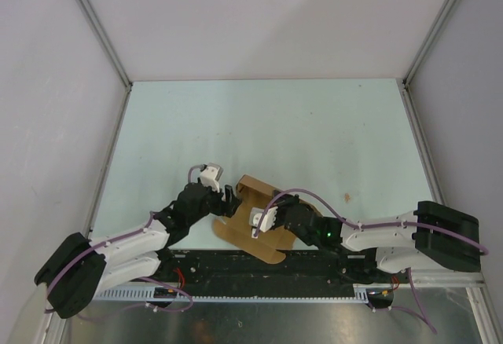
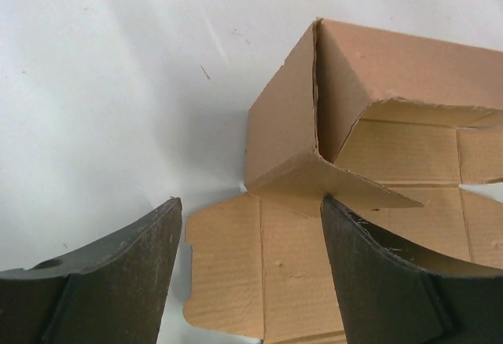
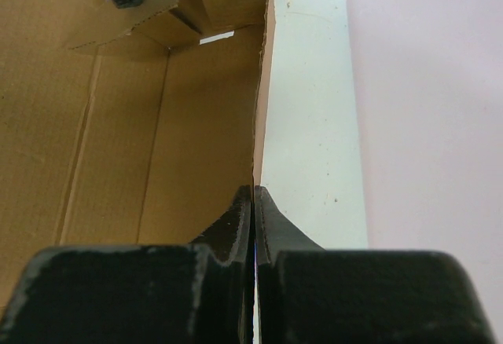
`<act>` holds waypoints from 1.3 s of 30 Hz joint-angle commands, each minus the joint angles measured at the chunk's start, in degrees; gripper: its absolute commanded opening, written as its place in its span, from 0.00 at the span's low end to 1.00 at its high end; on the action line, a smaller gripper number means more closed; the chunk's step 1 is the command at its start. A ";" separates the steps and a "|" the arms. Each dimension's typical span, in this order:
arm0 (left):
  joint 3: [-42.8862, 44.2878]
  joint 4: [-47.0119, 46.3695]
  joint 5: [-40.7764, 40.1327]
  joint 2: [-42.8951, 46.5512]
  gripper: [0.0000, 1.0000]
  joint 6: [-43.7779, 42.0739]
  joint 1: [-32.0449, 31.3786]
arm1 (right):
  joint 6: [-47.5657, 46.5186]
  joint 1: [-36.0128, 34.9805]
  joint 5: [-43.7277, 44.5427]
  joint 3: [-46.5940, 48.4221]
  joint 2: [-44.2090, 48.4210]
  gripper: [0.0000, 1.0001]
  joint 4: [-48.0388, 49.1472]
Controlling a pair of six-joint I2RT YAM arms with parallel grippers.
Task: Fold the paper box
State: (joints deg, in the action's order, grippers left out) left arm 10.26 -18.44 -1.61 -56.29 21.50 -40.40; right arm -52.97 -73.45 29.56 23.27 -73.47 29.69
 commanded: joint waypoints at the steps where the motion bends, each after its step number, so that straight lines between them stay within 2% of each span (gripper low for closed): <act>1: 1.34 -6.16 -1.39 0.39 0.77 -2.24 -0.38 | 0.59 -0.73 -0.21 -0.33 -0.62 0.00 -0.43; 12: -2.17 -16.09 1.17 -2.76 0.77 -4.44 -1.25 | 1.03 -1.52 0.15 -0.42 -2.29 0.00 1.77; 17: -3.66 -19.26 -1.11 -6.37 0.77 -4.80 -2.92 | 1.55 -1.61 -0.56 -0.42 -1.85 0.00 1.33; 31: -9.21 -38.86 -5.34 -12.79 0.78 -7.43 -4.86 | 2.96 -1.96 -1.79 -0.68 -1.85 0.00 0.72; 39: -7.45 -46.07 -2.53 -21.48 0.79 -8.58 -4.95 | 3.93 -2.75 -1.17 -0.68 -2.03 0.00 0.28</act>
State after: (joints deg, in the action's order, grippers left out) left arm 3.07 -56.38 -5.23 -74.46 14.52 -44.99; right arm -51.99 -74.89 30.63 23.24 -75.18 30.37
